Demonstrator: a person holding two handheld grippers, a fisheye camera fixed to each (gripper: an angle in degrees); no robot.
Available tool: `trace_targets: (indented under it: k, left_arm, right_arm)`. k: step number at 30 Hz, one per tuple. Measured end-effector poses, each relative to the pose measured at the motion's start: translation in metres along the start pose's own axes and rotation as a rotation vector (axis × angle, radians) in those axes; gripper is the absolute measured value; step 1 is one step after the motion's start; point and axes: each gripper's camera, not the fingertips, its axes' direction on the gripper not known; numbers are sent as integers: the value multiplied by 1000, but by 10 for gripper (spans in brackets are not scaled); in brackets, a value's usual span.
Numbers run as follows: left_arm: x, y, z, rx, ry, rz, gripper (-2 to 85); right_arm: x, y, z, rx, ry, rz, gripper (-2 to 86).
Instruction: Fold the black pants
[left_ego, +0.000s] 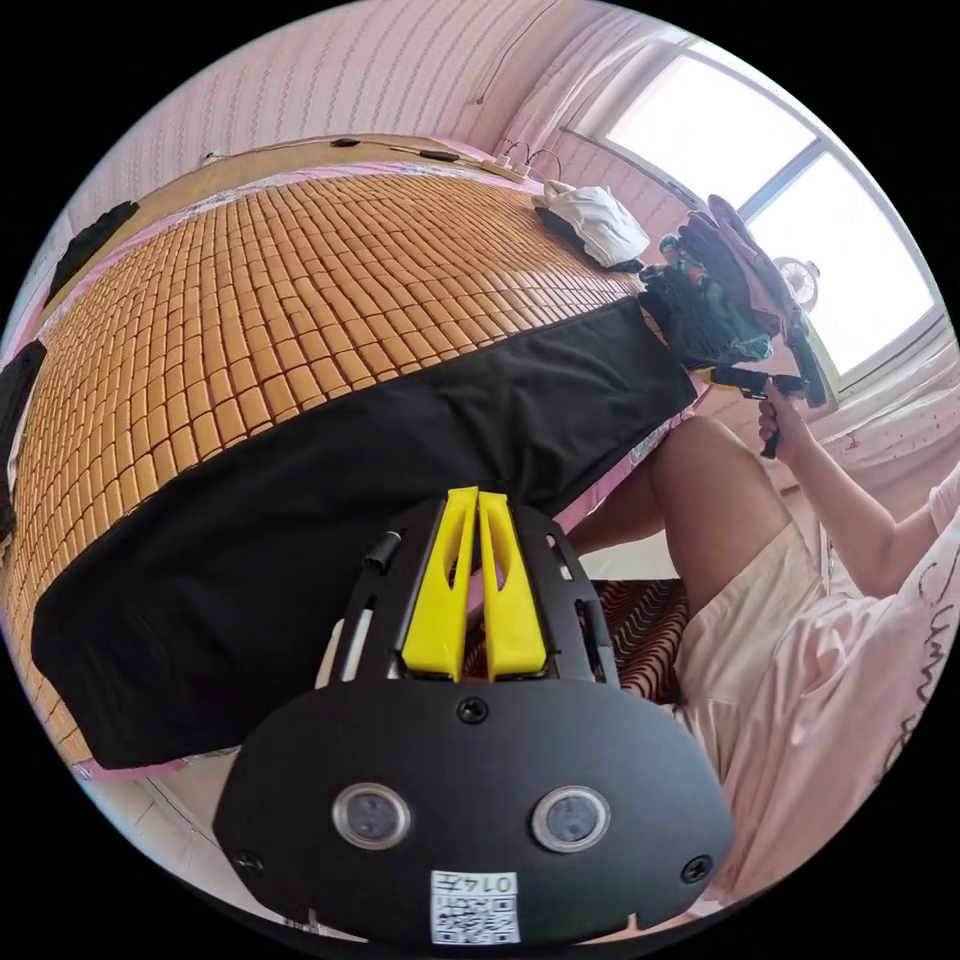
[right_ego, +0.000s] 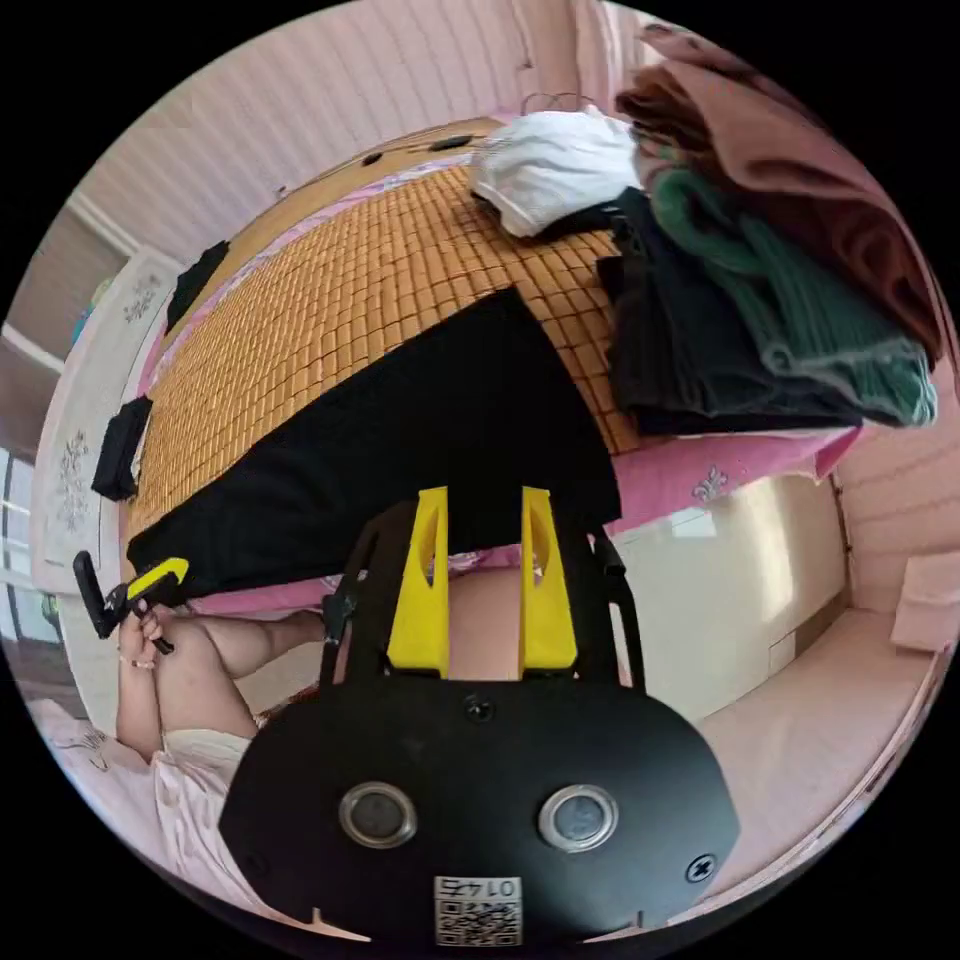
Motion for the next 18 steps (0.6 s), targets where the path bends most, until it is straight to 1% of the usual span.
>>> trace_targets:
  k: [2, 6, 8, 11, 14, 18]
  left_arm:
    - [-5, 2, -2, -8, -18, -36, -10]
    - [-16, 6, -6, -31, -50, -118, -10]
    - [-19, 6, -6, -42, -67, -143, -10]
    - [-21, 5, -3, -75, -110, -170, -10]
    - [-22, 5, 2, -99, -133, -192, -10]
    - [-28, 8, 6, -90, -97, -246, -10]
  right_arm:
    - [81, 14, -15, 71, -124, 215, 131]
    - [160, 25, -16, 107, -283, 379, 147]
    - [200, 34, -7, 85, -419, 462, 145]
    - [220, 44, -12, 101, -532, 447, 112]
    - [221, 52, -30, 161, -557, 380, 90]
    - [213, 51, -32, 78, -570, 279, 98]
